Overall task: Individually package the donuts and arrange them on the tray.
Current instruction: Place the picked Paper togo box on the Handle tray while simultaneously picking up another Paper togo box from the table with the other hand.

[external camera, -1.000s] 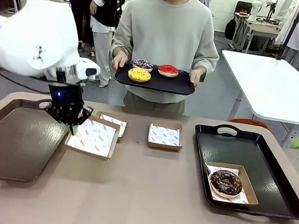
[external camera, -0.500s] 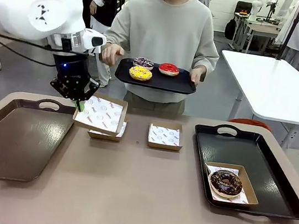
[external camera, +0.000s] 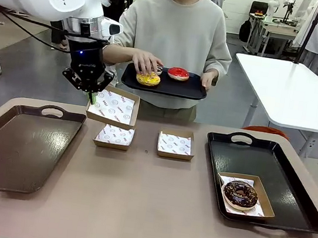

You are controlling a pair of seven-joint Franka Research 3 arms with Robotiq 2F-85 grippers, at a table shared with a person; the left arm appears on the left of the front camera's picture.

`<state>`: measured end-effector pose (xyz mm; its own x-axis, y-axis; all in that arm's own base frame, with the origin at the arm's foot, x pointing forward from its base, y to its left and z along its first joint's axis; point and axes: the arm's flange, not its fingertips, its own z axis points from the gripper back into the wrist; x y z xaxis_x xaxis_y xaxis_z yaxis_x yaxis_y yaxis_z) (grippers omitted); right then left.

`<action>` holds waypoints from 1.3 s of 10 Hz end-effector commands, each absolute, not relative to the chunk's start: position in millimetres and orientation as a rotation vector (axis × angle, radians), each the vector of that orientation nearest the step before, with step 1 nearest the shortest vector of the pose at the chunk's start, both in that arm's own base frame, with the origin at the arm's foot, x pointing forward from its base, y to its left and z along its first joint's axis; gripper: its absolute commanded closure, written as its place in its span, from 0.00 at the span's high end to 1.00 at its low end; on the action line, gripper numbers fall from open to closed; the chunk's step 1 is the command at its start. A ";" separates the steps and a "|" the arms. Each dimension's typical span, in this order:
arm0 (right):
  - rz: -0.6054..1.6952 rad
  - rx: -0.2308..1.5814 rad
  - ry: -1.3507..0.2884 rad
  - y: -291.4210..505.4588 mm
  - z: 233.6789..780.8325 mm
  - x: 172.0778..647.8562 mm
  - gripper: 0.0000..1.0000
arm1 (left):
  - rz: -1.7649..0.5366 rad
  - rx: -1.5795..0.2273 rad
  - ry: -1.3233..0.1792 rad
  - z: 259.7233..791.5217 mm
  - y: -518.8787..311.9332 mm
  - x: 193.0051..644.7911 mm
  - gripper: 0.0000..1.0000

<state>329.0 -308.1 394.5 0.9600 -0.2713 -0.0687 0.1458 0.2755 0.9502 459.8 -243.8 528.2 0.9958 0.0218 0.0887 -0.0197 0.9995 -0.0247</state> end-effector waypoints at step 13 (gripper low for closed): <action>-0.308 1.269 -0.151 -310.9 374.3 310.5 1.00 | 0.031 -0.002 -0.079 532.5 -252.3 491.3 0.00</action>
<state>309.7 -309.3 371.4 0.9491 -0.3116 -0.0458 0.1346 0.2697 0.9535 497.3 -256.3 532.6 0.9964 0.0258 0.0803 -0.0255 0.9997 -0.0057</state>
